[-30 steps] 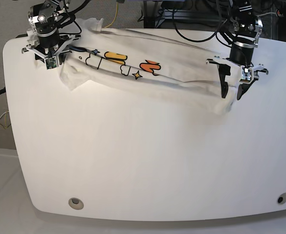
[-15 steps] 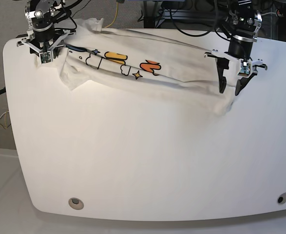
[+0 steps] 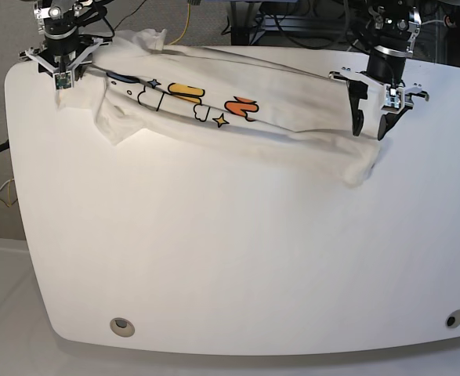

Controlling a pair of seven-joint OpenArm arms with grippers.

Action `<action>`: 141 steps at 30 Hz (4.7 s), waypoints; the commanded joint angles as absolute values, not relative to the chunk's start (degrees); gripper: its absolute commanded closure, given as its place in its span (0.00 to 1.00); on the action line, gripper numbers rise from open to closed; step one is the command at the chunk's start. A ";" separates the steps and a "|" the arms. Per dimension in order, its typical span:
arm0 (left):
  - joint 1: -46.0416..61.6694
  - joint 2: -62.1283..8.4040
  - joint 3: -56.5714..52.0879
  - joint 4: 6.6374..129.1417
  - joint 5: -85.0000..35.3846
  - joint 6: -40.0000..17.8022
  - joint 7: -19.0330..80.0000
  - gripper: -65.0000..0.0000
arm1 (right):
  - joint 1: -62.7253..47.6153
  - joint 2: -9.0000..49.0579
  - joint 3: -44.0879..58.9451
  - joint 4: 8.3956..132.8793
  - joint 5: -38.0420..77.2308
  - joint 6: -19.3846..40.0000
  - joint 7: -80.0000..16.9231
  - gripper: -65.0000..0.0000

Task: Fold the T-shirt properly
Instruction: 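Move both grippers to the band's ends and close them on the fabric, then hold the band ends with both grippers and drag them toward the shoulder band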

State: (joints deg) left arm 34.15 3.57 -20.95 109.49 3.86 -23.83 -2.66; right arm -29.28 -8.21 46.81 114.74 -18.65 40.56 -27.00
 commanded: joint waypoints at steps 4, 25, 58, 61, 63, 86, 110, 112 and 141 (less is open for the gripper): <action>34.59 3.65 -21.05 110.20 3.21 -23.52 -4.26 0.59 | -29.85 -8.66 47.08 115.03 -18.15 40.00 -25.80 0.65; 36.09 5.41 -21.05 103.69 3.21 -23.60 -4.35 0.61 | -29.41 -8.92 46.99 109.14 -18.15 40.00 -25.80 0.65; 33.54 5.23 -21.05 94.73 3.12 -23.60 -4.35 0.97 | -24.04 -8.92 44.97 98.24 -23.87 40.00 -25.27 0.99; 33.27 5.23 -21.05 93.85 3.12 -23.60 -4.35 0.97 | -24.04 -8.92 43.82 98.24 -23.87 40.00 -24.92 0.99; 32.84 5.23 -21.05 93.58 3.21 -23.60 -4.35 0.97 | -24.04 -8.92 43.12 98.24 -23.96 40.00 -24.84 0.99; 29.67 5.23 -21.05 93.23 3.21 -23.60 -4.18 0.97 | -20.09 -8.84 36.97 98.24 -24.31 40.00 -24.92 0.99; 27.30 1.63 -24.57 93.23 2.95 -23.69 -4.00 0.97 | -9.98 -8.57 35.21 92.97 -33.45 40.00 -24.92 0.99; 26.59 1.54 -25.63 92.97 3.03 -23.69 -4.00 0.97 | -9.36 -8.57 35.21 92.62 -33.54 40.00 -24.92 0.99; 19.82 1.10 -25.63 93.85 3.21 -27.65 5.67 0.97 | -5.41 -7.08 38.81 89.63 -33.80 38.11 -24.92 0.99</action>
State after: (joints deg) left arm 20.03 1.26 -26.04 92.05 3.90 -27.66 6.70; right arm -4.69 -7.31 37.91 90.19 -30.85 37.71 -20.10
